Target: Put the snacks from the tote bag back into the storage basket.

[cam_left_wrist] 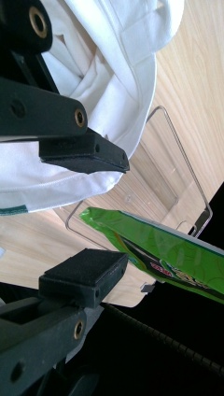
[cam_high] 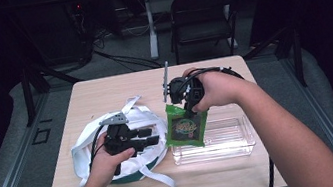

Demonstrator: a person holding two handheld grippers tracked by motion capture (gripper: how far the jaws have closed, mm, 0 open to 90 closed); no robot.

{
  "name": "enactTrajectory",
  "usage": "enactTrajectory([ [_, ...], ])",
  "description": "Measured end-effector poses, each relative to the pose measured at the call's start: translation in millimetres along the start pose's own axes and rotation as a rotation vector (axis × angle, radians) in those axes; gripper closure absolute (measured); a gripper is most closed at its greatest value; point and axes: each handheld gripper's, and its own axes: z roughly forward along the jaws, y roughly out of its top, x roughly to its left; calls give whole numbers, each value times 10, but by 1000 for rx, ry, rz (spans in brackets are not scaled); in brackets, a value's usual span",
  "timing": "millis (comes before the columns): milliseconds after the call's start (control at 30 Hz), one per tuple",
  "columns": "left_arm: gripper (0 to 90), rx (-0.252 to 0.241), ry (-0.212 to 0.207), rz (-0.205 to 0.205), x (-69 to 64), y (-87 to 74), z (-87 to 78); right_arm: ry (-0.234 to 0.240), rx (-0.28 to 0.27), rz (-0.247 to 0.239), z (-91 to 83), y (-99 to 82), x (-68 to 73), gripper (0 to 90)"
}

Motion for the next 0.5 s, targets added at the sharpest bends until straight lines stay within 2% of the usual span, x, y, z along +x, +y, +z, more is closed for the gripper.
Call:
enactTrajectory([
  [267, 489, -2, 32, -15, 51, -21, -46, -24, 7, 6, -4, -63, -43, 763],
  [500, 486, -6, 48, -28, 85, -40, -91, -55, 26, -10, 40, -82, -90, 762],
])
